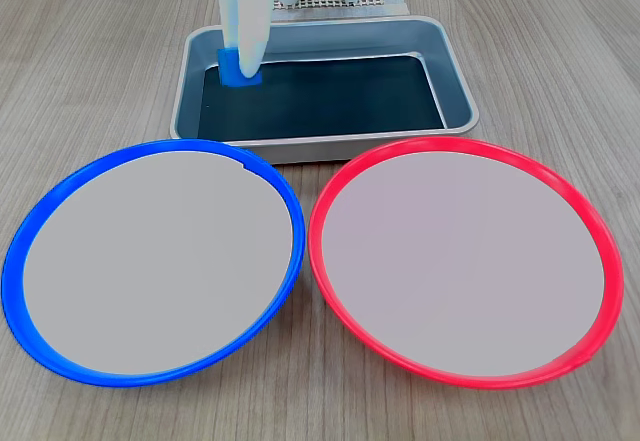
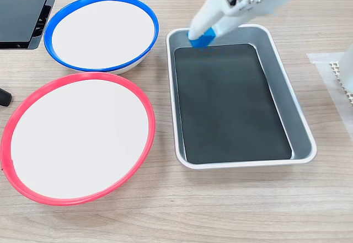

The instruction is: Move a blue block from tray to blue dish

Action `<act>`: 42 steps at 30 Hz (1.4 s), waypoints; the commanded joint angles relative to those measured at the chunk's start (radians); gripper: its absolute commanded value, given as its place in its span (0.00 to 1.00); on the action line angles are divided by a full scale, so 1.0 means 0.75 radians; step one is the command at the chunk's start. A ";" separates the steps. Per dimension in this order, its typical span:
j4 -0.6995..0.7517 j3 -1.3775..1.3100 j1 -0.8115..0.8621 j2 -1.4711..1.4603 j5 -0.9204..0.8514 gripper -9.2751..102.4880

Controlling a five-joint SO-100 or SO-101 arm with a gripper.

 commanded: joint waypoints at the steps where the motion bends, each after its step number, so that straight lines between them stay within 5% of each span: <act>1: -0.202 -0.174 -0.035 0.002 0.213 0.08; 7: -0.475 -0.436 -0.025 -0.311 0.284 0.08; 21: -0.256 -0.892 0.053 -1.082 -0.014 0.08; 25: -0.231 -0.994 0.072 -1.186 -0.049 0.16; 30: -0.235 -1.072 0.074 -1.233 -0.047 0.24; 36: -0.311 -1.041 0.067 -1.129 0.018 0.45; 40: -0.499 -0.904 0.047 -0.892 0.213 0.46; 42: -0.644 -0.808 0.039 -0.740 0.432 0.38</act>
